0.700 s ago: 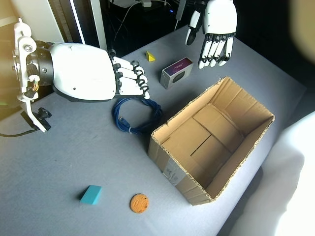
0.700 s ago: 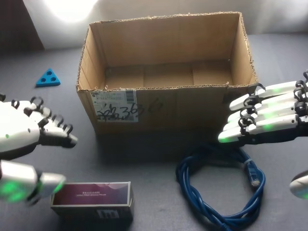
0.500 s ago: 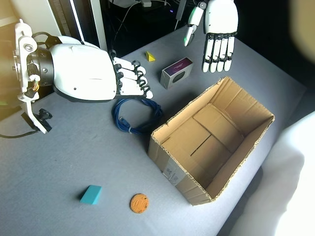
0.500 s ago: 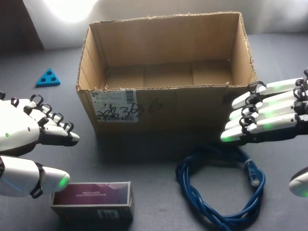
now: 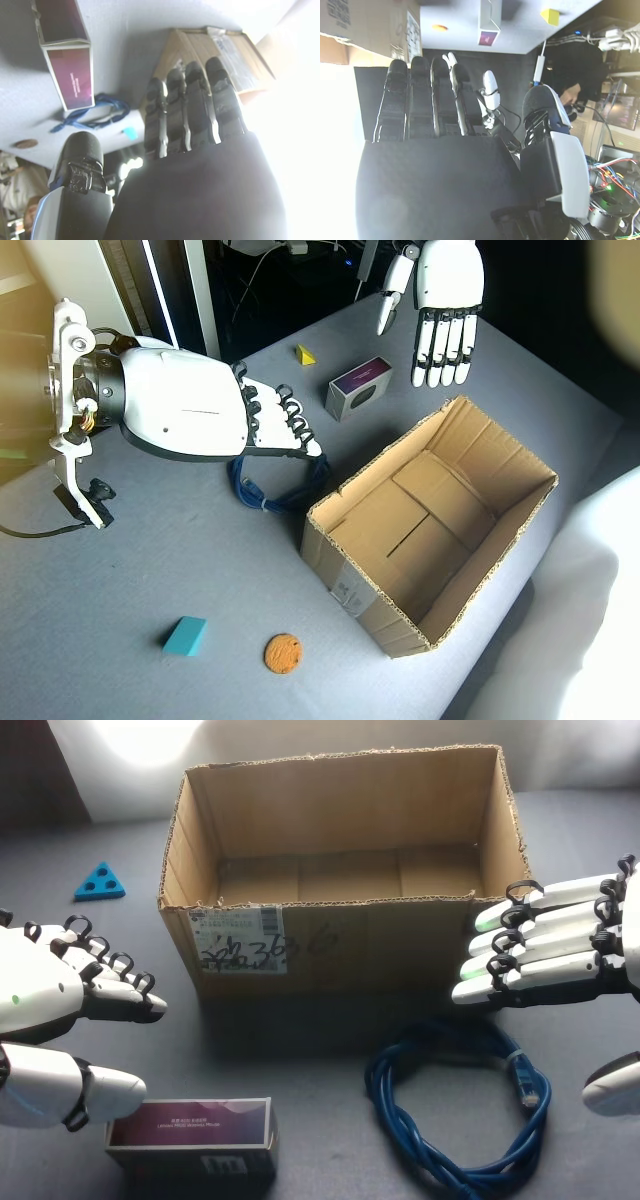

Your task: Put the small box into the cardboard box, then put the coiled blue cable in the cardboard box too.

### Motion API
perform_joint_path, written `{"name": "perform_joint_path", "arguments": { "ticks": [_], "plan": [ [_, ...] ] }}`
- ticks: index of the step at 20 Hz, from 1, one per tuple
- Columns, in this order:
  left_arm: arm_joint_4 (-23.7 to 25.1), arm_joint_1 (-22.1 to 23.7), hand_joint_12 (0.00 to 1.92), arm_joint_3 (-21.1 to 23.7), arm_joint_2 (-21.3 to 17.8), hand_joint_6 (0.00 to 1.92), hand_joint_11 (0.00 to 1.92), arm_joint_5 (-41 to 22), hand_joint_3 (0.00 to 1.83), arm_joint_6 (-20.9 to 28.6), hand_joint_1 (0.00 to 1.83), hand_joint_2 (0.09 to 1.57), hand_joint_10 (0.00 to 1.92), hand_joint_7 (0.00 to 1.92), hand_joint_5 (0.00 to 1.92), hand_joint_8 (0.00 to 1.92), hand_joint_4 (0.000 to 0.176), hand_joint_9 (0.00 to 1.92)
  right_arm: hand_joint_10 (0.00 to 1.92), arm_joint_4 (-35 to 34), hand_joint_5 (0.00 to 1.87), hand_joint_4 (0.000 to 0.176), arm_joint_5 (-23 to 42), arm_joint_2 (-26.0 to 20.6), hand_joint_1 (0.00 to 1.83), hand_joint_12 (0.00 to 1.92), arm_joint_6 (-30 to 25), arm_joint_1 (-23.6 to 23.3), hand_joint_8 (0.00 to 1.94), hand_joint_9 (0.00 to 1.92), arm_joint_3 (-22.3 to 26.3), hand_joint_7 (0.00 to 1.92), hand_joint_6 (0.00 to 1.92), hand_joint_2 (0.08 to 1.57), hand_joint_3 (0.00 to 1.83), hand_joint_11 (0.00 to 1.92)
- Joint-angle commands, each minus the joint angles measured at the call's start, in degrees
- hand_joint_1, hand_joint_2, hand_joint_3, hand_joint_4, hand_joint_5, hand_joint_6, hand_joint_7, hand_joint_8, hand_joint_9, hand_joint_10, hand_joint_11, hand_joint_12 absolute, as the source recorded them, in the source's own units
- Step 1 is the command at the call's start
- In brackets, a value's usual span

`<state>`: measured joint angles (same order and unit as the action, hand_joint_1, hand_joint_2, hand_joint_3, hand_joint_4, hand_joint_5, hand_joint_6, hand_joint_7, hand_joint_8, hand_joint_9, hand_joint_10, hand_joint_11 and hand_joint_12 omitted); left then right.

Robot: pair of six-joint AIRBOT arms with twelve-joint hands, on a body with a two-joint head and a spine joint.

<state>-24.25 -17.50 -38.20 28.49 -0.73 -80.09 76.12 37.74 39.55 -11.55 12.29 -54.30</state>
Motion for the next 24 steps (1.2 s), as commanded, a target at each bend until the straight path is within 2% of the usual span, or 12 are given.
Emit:
{"name": "perform_joint_path", "arguments": {
  "ticks": [1, 2, 3, 9, 11, 13, 16, 18, 20, 21, 22, 24],
  "plan": [
    [-0.3, 0.5, 0.36, -0.1, -0.2, 0.00, 0.00, -6.1, 0.00, 0.0, 0.00, 1.31, 0.00, 0.25, 0.29, 0.00, 0.000, 0.18, 0.00, -3.5, 0.15, 0.000, 2.6, -0.5, 0.00, 0.20, 0.1, -0.4, 0.00, 0.14, 0.1, 0.17, 0.00, 1.27, 0.00, 0.00],
    [-0.8, 0.2, 0.36, 0.0, -0.2, 0.00, 0.00, -8.2, 0.00, 0.0, 0.01, 1.30, 0.00, 0.25, 0.29, 0.00, 0.000, 0.18, 0.00, -3.5, 0.15, 0.000, 2.7, -0.5, 0.00, 0.20, 0.1, -0.4, 0.00, 0.15, 0.1, 0.17, 0.00, 1.27, 0.00, 0.00],
    [-0.8, 0.2, 0.25, 0.0, -0.2, 0.00, 0.00, -8.7, 0.00, -0.1, 0.00, 1.29, 0.00, 0.21, 0.25, 0.00, 0.000, 0.14, 0.00, -3.5, 0.14, 0.000, 2.7, -0.5, 0.00, 0.17, 0.1, -0.3, 0.00, 0.13, 0.1, 0.16, 0.00, 1.27, 0.00, 0.00],
    [-1.4, 1.2, 0.27, -1.3, -0.1, 0.00, 0.00, -7.7, 0.00, 0.9, 0.40, 1.15, 0.00, 0.17, 0.19, 0.00, 0.000, 0.13, 0.00, -3.2, 0.12, 0.000, 2.8, -0.6, 0.00, 0.18, 0.1, 0.2, 0.00, 0.12, 0.1, 0.15, 0.00, 1.27, 0.00, 0.00],
    [-1.4, 1.1, 0.23, -1.8, -0.1, 0.00, 0.00, -6.7, 0.00, 0.6, 0.47, 1.13, 0.00, 0.15, 0.16, 0.00, 0.000, 0.11, 0.00, -3.0, 0.12, 0.000, 2.8, -0.6, 0.00, 0.16, 0.1, 0.2, 0.00, 0.11, 0.1, 0.15, 0.00, 1.27, 0.00, 0.00],
    [-0.8, 1.0, 0.11, -1.8, -0.1, 0.00, 0.00, -4.8, 0.00, 0.4, 0.54, 1.10, 0.00, 0.11, 0.13, 0.00, 0.000, 0.07, 0.00, -3.0, 0.14, 0.000, 2.8, -0.6, 0.00, 0.26, 0.1, 0.2, 0.00, 0.16, 0.1, 0.19, 0.00, 1.27, 0.00, 0.00],
    [-0.2, 0.5, 0.12, -2.0, -0.2, 0.00, 0.00, -2.5, 0.00, 0.3, 0.67, 1.07, 0.00, 0.10, 0.11, 0.00, 0.000, 0.06, 0.00, -2.8, 0.13, 0.000, 2.8, -0.5, 0.00, 0.23, 0.1, 0.2, 0.00, 0.17, 0.2, 0.19, 0.00, 1.28, 0.00, 0.00],
    [-0.2, 0.5, 0.11, -2.2, -0.3, 0.00, 0.00, -0.8, 0.00, 0.3, 0.75, 1.06, 0.00, 0.09, 0.10, 0.00, 0.000, 0.06, 0.01, -2.7, 0.18, 0.000, 2.8, -0.5, 0.00, 0.31, 0.1, 0.3, 0.01, 0.20, 0.2, 0.22, 0.01, 1.28, 0.00, 0.00],
    [-0.1, 0.5, 0.07, -2.5, -0.3, 0.00, 0.00, 0.8, 0.00, 0.3, 0.90, 1.03, 0.00, 0.09, 0.10, 0.00, 0.000, 0.05, 0.00, -2.5, 0.13, 0.000, 2.8, -0.5, 0.00, 0.19, 0.1, 0.3, 0.00, 0.15, 0.2, 0.18, 0.00, 1.27, 0.00, 0.00],
    [0.0, 0.4, 0.07, -2.5, -0.3, 0.00, 0.00, 1.3, 0.00, 0.3, 0.91, 1.04, 0.00, 0.09, 0.10, 0.00, 0.000, 0.05, 0.00, -2.3, 0.13, 0.000, 2.8, -0.5, 0.00, 0.17, 0.1, 0.3, 0.01, 0.14, 0.2, 0.18, 0.00, 1.28, 0.00, 0.00],
    [0.1, 0.4, 0.06, -2.5, -0.3, 0.00, 0.00, 1.5, 0.00, 0.3, 0.93, 1.03, 0.00, 0.09, 0.10, 0.00, 0.000, 0.05, 0.00, -2.2, 0.16, 0.000, 2.8, -0.5, 0.00, 0.25, 0.1, 0.3, 0.00, 0.17, 0.3, 0.20, 0.00, 1.28, 0.00, 0.00],
    [0.1, 0.5, 0.07, -2.0, -0.3, 0.00, 0.00, 1.3, 0.00, 0.3, 0.95, 1.03, 0.00, 0.10, 0.11, 0.00, 0.000, 0.06, 0.00, -1.9, 0.13, 0.000, 2.8, -0.5, 0.00, 0.21, 0.1, 0.3, 0.00, 0.15, 0.4, 0.17, 0.00, 1.27, 0.00, 0.00]
  ]
}}
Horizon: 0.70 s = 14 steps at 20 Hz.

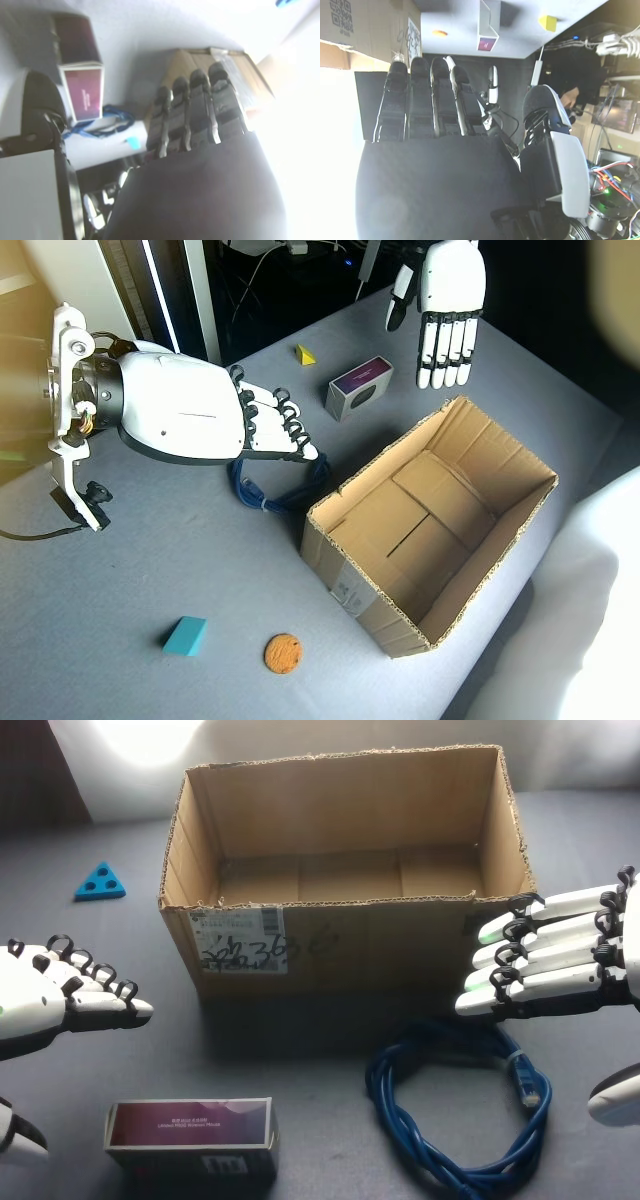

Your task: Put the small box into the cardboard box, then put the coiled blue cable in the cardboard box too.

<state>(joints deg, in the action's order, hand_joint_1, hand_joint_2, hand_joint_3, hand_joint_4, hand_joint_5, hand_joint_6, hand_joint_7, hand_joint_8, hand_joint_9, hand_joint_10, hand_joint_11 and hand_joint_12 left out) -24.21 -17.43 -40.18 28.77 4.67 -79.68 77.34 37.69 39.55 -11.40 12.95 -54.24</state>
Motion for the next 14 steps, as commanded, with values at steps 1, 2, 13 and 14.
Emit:
{"name": "perform_joint_path", "arguments": {
  "ticks": [1, 2, 13, 14],
  "plan": [
    [0.0, 0.5, 0.07, 0.3, -0.5, 0.00, 0.00, -4.2, 0.00, -0.1, 0.92, 1.05, 0.00, 0.08, 0.09, 0.00, 0.000, 0.05, 0.00, -3.0, 0.15, 0.000, 2.8, -0.5, 0.00, 0.22, 0.0, -0.4, 0.00, 0.16, 0.4, 0.18, 0.00, 1.28, 0.00, 0.00],
    [0.0, 0.3, 0.08, 0.7, -0.5, 0.00, 0.02, -4.4, 0.00, -0.1, 0.89, 1.05, 0.01, 0.09, 0.08, 0.00, 0.000, 0.06, 0.00, -2.9, 0.15, 0.000, 2.8, -0.5, 0.00, 0.22, 0.0, -0.4, 0.00, 0.17, 0.5, 0.19, 0.00, 1.29, 0.00, 0.00],
    [-4.4, -5.6, 0.03, 2.6, 2.7, 0.01, 0.04, -12.5, 0.00, -3.3, 1.00, 1.03, 0.01, 0.12, 0.16, 0.01, 0.000, 0.09, 0.00, -2.4, 0.16, 0.000, 3.1, -0.5, 0.00, 0.23, 0.0, -0.2, 0.00, 0.17, 0.8, 0.20, 0.00, 1.28, 0.00, 0.00],
    [-12.5, -5.8, 0.03, 2.6, 3.1, 0.01, 0.04, -14.2, 0.00, -10.7, 1.00, 1.03, 0.01, 0.13, 0.15, 0.01, 0.000, 0.10, 0.00, -2.4, 0.16, 0.000, 3.1, -0.5, 0.00, 0.21, 0.0, -0.2, 0.00, 0.15, 0.8, 0.19, 0.00, 1.28, 0.00, 0.00]
  ]
}}
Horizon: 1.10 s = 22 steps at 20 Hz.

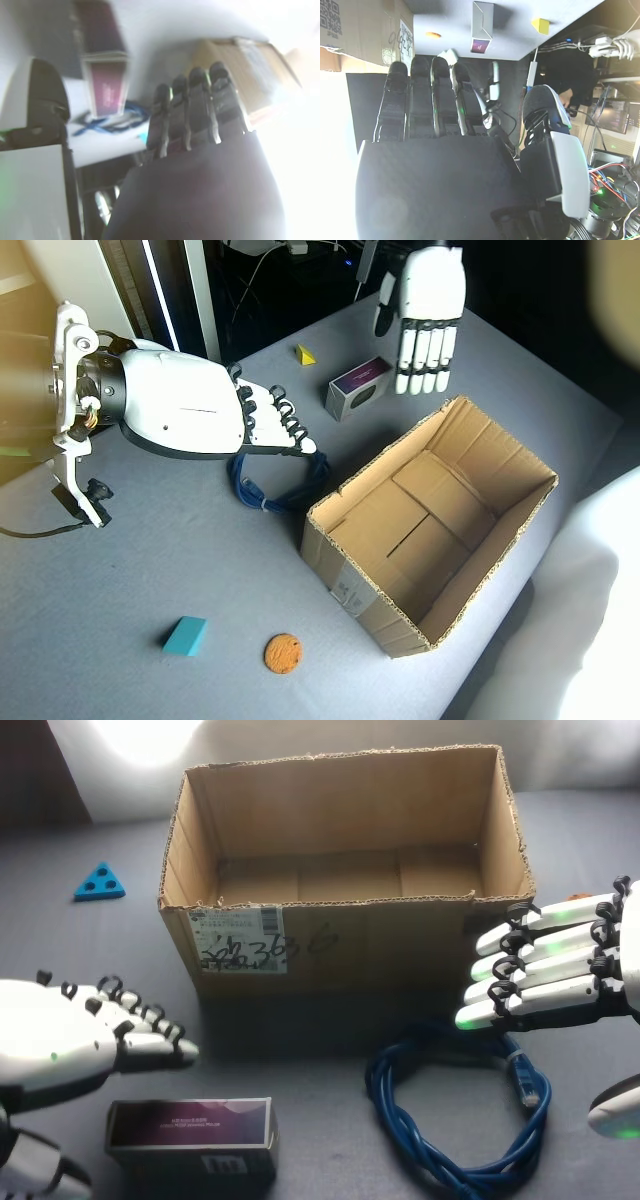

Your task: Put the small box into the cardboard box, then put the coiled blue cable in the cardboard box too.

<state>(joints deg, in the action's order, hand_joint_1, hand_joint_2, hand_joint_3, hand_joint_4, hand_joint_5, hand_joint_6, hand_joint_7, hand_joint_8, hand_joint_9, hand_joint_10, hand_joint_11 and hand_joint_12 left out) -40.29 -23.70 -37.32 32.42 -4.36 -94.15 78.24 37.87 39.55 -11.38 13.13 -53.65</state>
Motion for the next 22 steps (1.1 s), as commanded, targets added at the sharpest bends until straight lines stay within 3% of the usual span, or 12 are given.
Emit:
{"name": "perform_joint_path", "arguments": {
  "ticks": [1, 4, 15, 18, 22],
  "plan": [
    [-6.2, 0.5, 0.02, -0.3, 0.0, 0.00, 0.02, -7.6, 0.00, -6.3, 1.03, 1.02, 0.00, 0.11, 0.13, 0.00, 0.000, 0.08, 0.00, -3.3, 0.16, 0.000, 2.9, -0.5, 0.00, 0.19, -0.1, -0.3, 0.00, 0.14, 0.2, 0.18, 0.00, 1.28, 0.00, 0.00],
    [-18.4, 0.6, 0.03, -0.8, 1.4, 0.01, 0.04, -7.9, 0.00, -17.1, 1.02, 1.01, 0.00, 0.12, 0.14, 0.00, 0.000, 0.08, 0.00, -3.2, 0.18, 0.000, 2.9, -0.5, 0.00, 0.23, -0.1, -0.3, 0.01, 0.16, 0.2, 0.20, 0.01, 1.28, 0.00, 0.00],
    [-29.6, -1.0, 0.07, 0.6, 4.1, 0.01, 0.05, -11.3, 0.00, -27.4, 1.02, 1.02, 0.01, 0.16, 0.18, 0.01, 0.000, 0.12, 0.01, -3.1, 0.19, 0.000, 3.0, -0.5, 0.00, 0.24, -0.1, -0.4, 0.01, 0.17, 0.2, 0.21, 0.01, 1.28, 0.00, 0.00],
    [-29.7, -1.6, 0.15, 1.3, 5.1, 0.00, 0.01, -12.5, 0.00, -27.9, 0.99, 1.04, 0.00, 0.16, 0.18, 0.00, 0.000, 0.12, 0.01, -3.0, 0.21, 0.000, 3.0, -0.5, 0.00, 0.35, -0.1, -0.4, 0.01, 0.21, 0.2, 0.24, 0.01, 1.30, 0.00, 0.00],
    [-29.8, -1.6, 0.22, 2.8, 5.9, 0.00, 0.00, -13.5, 0.00, -28.2, 0.97, 1.04, 0.00, 0.15, 0.17, 0.00, 0.000, 0.12, 0.00, -3.0, 0.20, 0.000, 3.0, -0.5, 0.00, 0.29, 0.0, -0.3, 0.00, 0.19, 0.2, 0.23, 0.00, 1.29, 0.00, 0.00]
  ]
}}
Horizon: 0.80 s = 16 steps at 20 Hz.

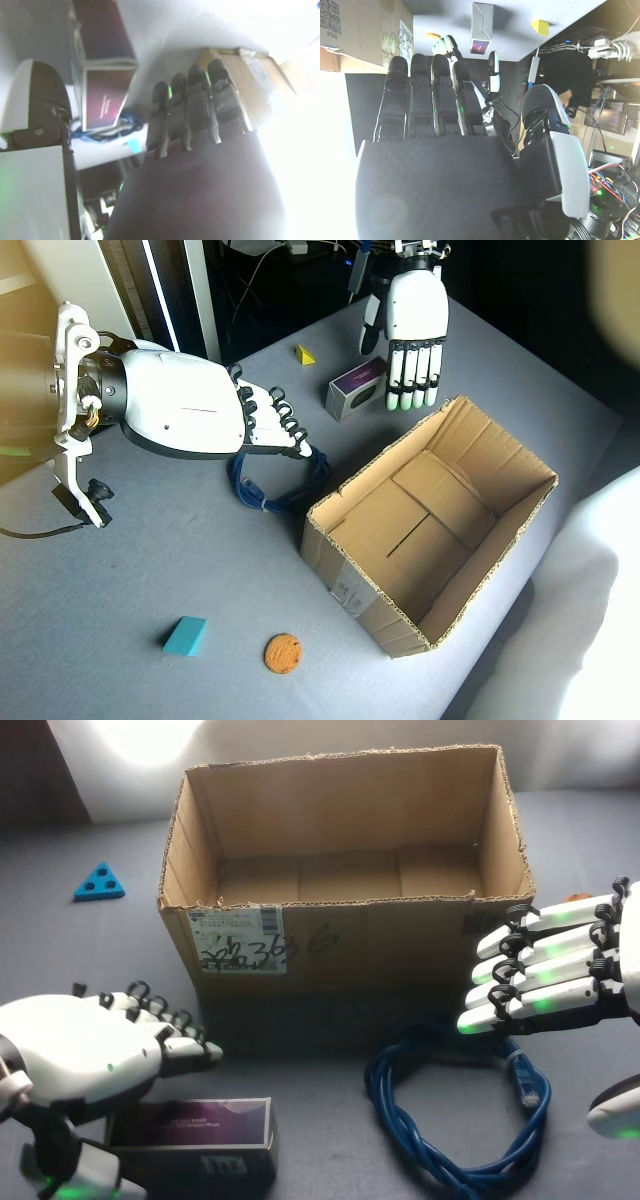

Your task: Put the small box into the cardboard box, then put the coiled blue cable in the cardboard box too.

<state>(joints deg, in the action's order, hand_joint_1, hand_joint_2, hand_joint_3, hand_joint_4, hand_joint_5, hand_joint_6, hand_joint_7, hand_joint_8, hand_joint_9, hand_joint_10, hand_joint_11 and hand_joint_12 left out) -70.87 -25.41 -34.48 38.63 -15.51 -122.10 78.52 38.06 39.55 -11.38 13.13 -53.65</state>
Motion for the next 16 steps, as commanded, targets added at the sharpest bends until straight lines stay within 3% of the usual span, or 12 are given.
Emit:
{"name": "perform_joint_path", "arguments": {
  "ticks": [1, 3, 5, 9, 16],
  "plan": [
    [0.8, 0.1, 0.22, 0.4, -0.1, 0.00, 0.00, -2.6, 0.00, -0.3, 0.97, 1.04, 0.00, 0.15, 0.17, 0.00, 0.000, 0.12, 0.00, -3.3, 0.20, 0.000, 2.8, -0.5, 0.00, 0.29, 0.0, -0.3, 0.00, 0.19, 0.2, 0.23, 0.00, 1.29, 0.00, 0.00],
    [1.1, 0.0, 0.21, 1.3, 0.5, 0.00, 0.00, -3.4, 0.00, -0.5, 0.99, 1.04, 0.00, 0.15, 0.16, 0.00, 0.000, 0.12, 0.00, -3.3, 0.19, 0.000, 2.9, -0.5, 0.00, 0.30, 0.0, -0.3, 0.00, 0.19, 0.2, 0.22, 0.00, 1.29, 0.00, 0.00],
    [1.7, -0.5, 0.24, 1.9, 1.4, 0.00, 0.00, -4.2, 0.00, -0.5, 0.99, 1.05, 0.01, 0.18, 0.17, 0.01, 0.000, 0.13, 0.01, -3.3, 0.23, 0.000, 2.9, -0.5, 0.00, 0.43, 0.0, -0.3, 0.01, 0.24, 0.2, 0.27, 0.01, 1.29, 0.00, 0.00],
    [1.8, -1.5, 0.38, 2.2, 3.5, 0.00, 0.00, -5.9, 0.00, -0.5, 1.00, 1.03, 0.00, 0.19, 0.21, 0.00, 0.000, 0.17, 0.00, -3.3, 0.20, 0.000, 2.9, -0.5, 0.00, 0.34, 0.0, -0.3, 0.00, 0.21, 0.2, 0.23, 0.00, 1.29, 0.00, 0.00],
    [2.2, -1.8, 0.40, 2.5, 6.9, 0.00, 0.00, -8.5, 0.01, -0.5, 1.00, 1.07, 0.00, 0.24, 0.25, 0.00, 0.000, 0.20, 0.00, -3.3, 0.21, 0.000, 3.1, -0.6, 0.00, 0.34, 0.0, -0.3, 0.00, 0.21, 0.2, 0.24, 0.00, 1.28, 0.00, 0.00]
  ]
}}
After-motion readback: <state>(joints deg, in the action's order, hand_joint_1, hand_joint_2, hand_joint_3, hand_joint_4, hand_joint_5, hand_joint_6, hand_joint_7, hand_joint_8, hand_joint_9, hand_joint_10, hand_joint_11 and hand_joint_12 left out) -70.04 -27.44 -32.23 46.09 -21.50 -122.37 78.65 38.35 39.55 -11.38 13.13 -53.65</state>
